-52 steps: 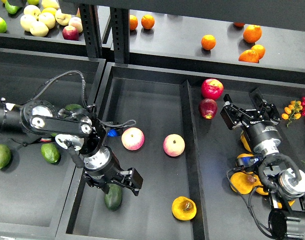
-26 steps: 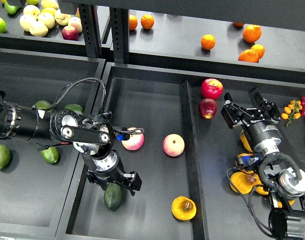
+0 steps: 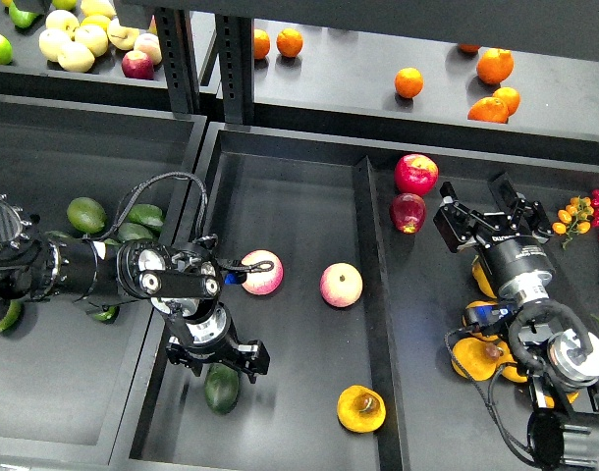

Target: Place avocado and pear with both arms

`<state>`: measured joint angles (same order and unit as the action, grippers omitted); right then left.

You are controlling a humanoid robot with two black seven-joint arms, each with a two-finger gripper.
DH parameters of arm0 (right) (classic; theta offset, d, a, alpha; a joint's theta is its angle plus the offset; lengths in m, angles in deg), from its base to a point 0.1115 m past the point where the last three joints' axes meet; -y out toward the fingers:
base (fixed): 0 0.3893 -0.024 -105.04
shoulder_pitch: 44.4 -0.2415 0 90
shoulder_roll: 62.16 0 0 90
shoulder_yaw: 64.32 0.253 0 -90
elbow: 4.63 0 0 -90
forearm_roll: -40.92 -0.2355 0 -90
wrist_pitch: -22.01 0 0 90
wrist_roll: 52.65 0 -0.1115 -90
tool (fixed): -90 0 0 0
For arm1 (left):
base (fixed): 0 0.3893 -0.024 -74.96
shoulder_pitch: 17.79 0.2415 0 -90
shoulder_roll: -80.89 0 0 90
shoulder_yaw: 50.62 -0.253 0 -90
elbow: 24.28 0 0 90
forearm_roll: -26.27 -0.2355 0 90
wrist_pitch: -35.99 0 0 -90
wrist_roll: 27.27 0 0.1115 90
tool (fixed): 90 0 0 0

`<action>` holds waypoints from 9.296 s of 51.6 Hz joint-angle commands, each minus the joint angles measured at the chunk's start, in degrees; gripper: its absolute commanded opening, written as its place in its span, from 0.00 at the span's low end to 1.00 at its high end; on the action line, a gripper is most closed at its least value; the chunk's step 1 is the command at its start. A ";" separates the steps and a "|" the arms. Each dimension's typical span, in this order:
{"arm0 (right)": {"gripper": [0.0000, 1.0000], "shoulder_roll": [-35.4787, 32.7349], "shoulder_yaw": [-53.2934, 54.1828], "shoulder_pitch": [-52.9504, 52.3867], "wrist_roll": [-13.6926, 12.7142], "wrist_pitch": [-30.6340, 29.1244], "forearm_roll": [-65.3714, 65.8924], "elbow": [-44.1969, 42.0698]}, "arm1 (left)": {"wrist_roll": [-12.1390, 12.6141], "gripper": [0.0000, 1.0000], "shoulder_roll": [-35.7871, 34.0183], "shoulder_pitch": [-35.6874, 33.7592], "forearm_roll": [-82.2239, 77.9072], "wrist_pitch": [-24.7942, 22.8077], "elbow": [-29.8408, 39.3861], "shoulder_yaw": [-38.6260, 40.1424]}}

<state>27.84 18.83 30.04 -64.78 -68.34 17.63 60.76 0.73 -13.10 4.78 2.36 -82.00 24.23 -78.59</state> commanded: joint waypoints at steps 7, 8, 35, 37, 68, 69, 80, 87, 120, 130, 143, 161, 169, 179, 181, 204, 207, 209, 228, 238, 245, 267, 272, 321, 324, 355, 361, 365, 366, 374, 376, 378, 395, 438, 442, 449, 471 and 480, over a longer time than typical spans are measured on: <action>1.00 0.00 0.00 0.09 0.00 0.00 0.00 0.00 | -0.01 0.99 1.62 1.59 0.00 -0.01 -2.37 0.54; 1.00 0.00 0.00 0.09 0.00 0.00 0.00 0.00 | -0.01 0.99 1.62 1.77 0.00 -0.01 -2.55 0.63; 1.00 0.00 0.00 0.18 0.00 -0.09 -0.09 0.00 | -0.01 0.81 2.67 4.94 -1.31 -0.01 -4.84 1.95; 1.00 0.00 0.00 0.27 0.00 -0.09 -0.09 0.00 | -0.01 0.76 2.85 4.94 -1.49 -0.01 -4.92 2.13; 1.00 0.00 -0.18 0.44 0.00 -0.18 -0.09 0.18 | -0.01 0.23 2.94 4.06 -0.35 -0.01 -4.49 5.90; 1.00 0.00 -0.18 0.44 0.00 -0.18 -0.09 0.26 | -0.01 0.23 2.94 3.88 -0.26 -0.01 -4.22 6.34; 1.00 0.00 -0.09 0.62 0.00 -0.18 -0.17 0.79 | -0.01 0.24 -0.22 0.11 -0.26 -0.01 -2.02 11.70; 1.00 0.00 0.00 0.53 0.00 -0.18 -0.26 0.97 | -0.01 0.24 -4.26 -3.67 1.32 -0.01 -2.11 13.29; 1.00 0.00 -0.09 -0.09 0.00 -0.18 -1.32 0.97 | -0.01 0.27 -30.72 -1.66 5.54 -0.01 -3.34 17.42; 1.00 0.00 -0.09 0.00 0.00 -0.18 -1.32 0.88 | -0.01 0.29 -30.64 3.88 5.19 -0.01 -6.42 19.35; 1.00 0.00 0.35 0.00 0.00 -0.18 -1.32 0.88 | -0.01 0.30 -25.81 8.10 4.93 -0.01 -11.69 21.29; 1.00 0.00 0.88 0.00 0.00 -0.27 -1.32 0.88 | -0.01 0.41 -17.37 10.21 4.84 -0.01 -20.57 22.43; 1.00 0.00 0.88 0.00 0.00 -0.27 -1.32 0.88 | -0.01 0.48 -17.10 10.47 4.66 -0.01 -20.92 22.43; 1.00 0.00 0.88 0.00 0.00 -0.27 -1.32 0.88 | -0.01 0.55 -17.01 11.09 3.17 -0.01 -20.92 22.69; 1.00 0.00 0.88 0.00 0.00 -0.27 -1.32 0.88 | -0.01 0.55 -17.01 11.18 2.82 -0.01 -20.92 22.78; 1.00 0.00 0.88 0.00 0.00 -0.27 -1.32 0.70 | -0.01 0.78 -17.01 11.27 1.23 -0.01 -20.57 24.89; 1.00 0.00 0.79 0.00 0.00 -0.27 -1.32 0.62 | -0.01 0.82 -17.01 11.26 1.23 -0.01 -20.39 24.89; 1.00 0.00 0.79 0.00 0.00 -0.27 -1.32 0.62 | -0.01 0.85 -17.01 11.18 1.23 -0.01 -20.30 24.89; 1.00 0.00 0.88 0.00 0.00 -0.27 -1.32 0.62 | -0.01 0.98 -19.82 9.07 2.02 -0.01 -18.81 37.09; 1.00 0.00 0.88 0.00 0.00 -0.27 -1.32 0.62 | -0.01 0.98 -20.53 10.56 4.66 -0.01 -17.32 53.09; 1.00 0.00 0.88 -0.09 0.09 -0.97 -1.32 0.79 | -0.01 0.98 -20.27 12.75 9.66 -0.01 -12.93 62.49; 1.00 0.00 0.79 0.53 0.09 -4.13 -1.23 0.53 | -0.01 0.98 -4.81 33.32 21.27 -0.01 9.84 98.36; 1.00 0.00 0.61 0.71 -0.09 -4.13 -1.23 0.44 | -0.01 0.98 -1.99 36.66 21.45 -0.01 10.63 102.40; 1.00 -16.26 -13.71 4.75 -12.31 -15.64 -0.88 2.72 | -0.01 0.99 3.99 60.83 24.97 -0.01 22.76 112.17; 1.00 -17.49 -15.55 4.66 -12.57 -18.19 -0.35 2.81 | -0.01 0.99 3.99 61.89 24.97 -0.01 22.85 111.64; 1.00 -34.37 -34.89 -5.09 -15.87 -27.65 18.19 2.55 | -0.01 0.99 3.99 68.83 25.05 -0.01 26.19 107.77; 1.00 -35.95 -37.27 -6.24 -15.87 -27.65 22.67 2.46 | -0.01 0.99 3.99 69.45 25.05 -0.01 26.37 107.68; 1.00 -36.92 -38.23 -6.41 -15.87 -27.65 24.70 2.46 | -0.01 0.99 3.99 69.89 25.23 -0.01 26.54 107.60; 1.00 -37.18 -38.50 -6.41 -15.87 -27.65 24.87 2.38 | -0.01 0.99 3.99 69.97 25.23 -0.01 26.63 107.51; 1.00 -38.15 -43.32 -7.46 -15.87 -27.65 24.96 2.46 | -0.01 0.99 3.99 70.06 25.23 -0.01 26.98 107.33; 1.00 -38.59 -46.14 -8.70 -15.87 -27.65 24.96 2.46 | -0.01 0.99 3.99 70.15 25.23 -0.01 27.07 107.42; 1.00 -38.76 -47.46 -8.96 -15.87 -27.65 25.22 2.46 | -0.01 0.99 3.99 70.15 25.23 -0.01 27.07 107.42; 1.00 -35.17 -49.75 -9.14 -15.87 -27.65 27.51 -0.96 | -0.01 0.99 3.99 70.50 25.23 -0.01 27.07 107.33; 0.93 -22.07 -52.21 -8.61 -15.87 -27.65 32.43 -15.20 | -0.01 0.99 3.99 70.59 25.23 -0.01 28.30 106.98; 0.93 -21.37 -52.21 -8.61 -15.87 -27.65 32.43 -16.08 | -0.01 0.99 3.99 70.59 25.23 -0.01 28.30 106.89; 0.90 -19.34 -51.86 -8.61 -15.87 -27.65 32.43 -18.19 | -0.01 0.99 3.99 70.59 25.23 -0.01 28.30 106.89; 0.76 -15.30 -51.42 -9.05 -15.87 -27.65 31.82 -24.08 | -0.01 0.99 3.99 70.59 25.23 -0.01 28.39 106.89; 0.68 -14.42 -51.33 -9.14 -15.87 -27.65 31.47 -25.13 | -0.01 0.99 3.99 70.59 25.23 -0.01 28.39 106.89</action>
<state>13.02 -32.57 20.94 -80.65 -95.99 49.26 36.22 0.73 -9.11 75.37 27.60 -82.01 52.62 28.31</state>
